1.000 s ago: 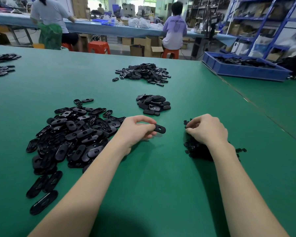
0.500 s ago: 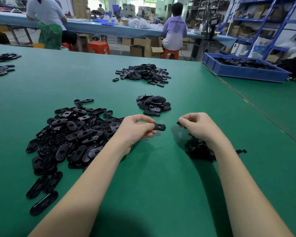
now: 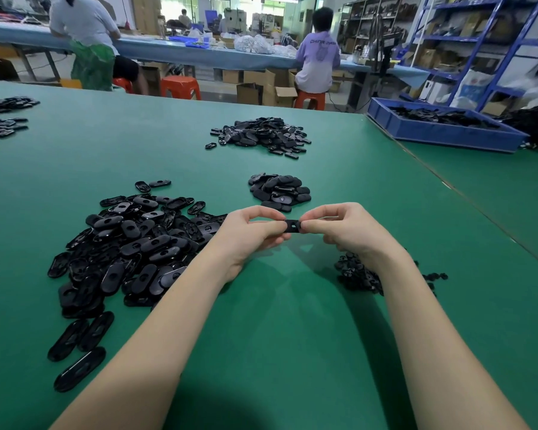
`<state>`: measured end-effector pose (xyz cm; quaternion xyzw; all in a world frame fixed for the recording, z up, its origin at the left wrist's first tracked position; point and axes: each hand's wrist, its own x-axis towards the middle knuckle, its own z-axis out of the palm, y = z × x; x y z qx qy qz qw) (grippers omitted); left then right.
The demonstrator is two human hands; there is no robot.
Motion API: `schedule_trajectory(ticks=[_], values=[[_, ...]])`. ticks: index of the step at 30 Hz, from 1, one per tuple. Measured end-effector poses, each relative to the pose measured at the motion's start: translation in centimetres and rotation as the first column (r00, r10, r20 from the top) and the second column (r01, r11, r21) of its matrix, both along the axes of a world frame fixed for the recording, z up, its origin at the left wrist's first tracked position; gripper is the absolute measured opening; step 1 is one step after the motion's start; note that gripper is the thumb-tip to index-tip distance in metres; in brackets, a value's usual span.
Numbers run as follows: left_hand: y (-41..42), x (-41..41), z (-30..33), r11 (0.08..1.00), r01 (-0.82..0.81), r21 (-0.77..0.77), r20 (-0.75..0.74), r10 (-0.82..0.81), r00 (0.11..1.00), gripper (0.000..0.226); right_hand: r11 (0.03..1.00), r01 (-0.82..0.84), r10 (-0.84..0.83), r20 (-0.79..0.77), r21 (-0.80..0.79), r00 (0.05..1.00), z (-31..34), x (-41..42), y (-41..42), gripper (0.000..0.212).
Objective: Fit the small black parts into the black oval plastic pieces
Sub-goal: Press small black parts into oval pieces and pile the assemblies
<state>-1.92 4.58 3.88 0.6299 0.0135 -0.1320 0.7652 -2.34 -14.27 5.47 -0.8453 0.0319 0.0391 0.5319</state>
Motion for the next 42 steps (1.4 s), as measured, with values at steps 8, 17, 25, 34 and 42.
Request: schedule_trajectory(ticks=[8,17,25,34,42], values=[[0.1,-0.1,0.0,0.999,0.034,0.002,0.041,-0.034,0.999,0.012,1.000,0.014,-0.014,0.011,-0.009,1.000,0.0,0.1,0.3,0.005],[0.2,-0.2,0.1,0.997,0.053,0.051,0.077,-0.057,0.995,0.014,0.999,0.030,-0.029,0.019,-0.042,0.999,-0.2,0.3,0.2,0.017],[0.3,0.0,0.1,0.995,0.080,0.059,0.029,-0.082,0.996,0.016,1.000,0.000,0.000,-0.049,0.001,0.999,-0.3,-0.1,0.1,0.017],[0.1,0.2,-0.5,0.977,0.016,0.214,0.092,-0.036,0.995,0.013,0.998,-0.062,0.061,-0.063,-0.014,0.996,-0.4,0.0,0.7,0.014],[0.0,0.3,-0.8,0.974,0.005,0.226,0.111,-0.031,0.993,0.014,0.999,-0.051,0.051,-0.012,0.014,0.999,-1.1,0.3,1.0,0.012]])
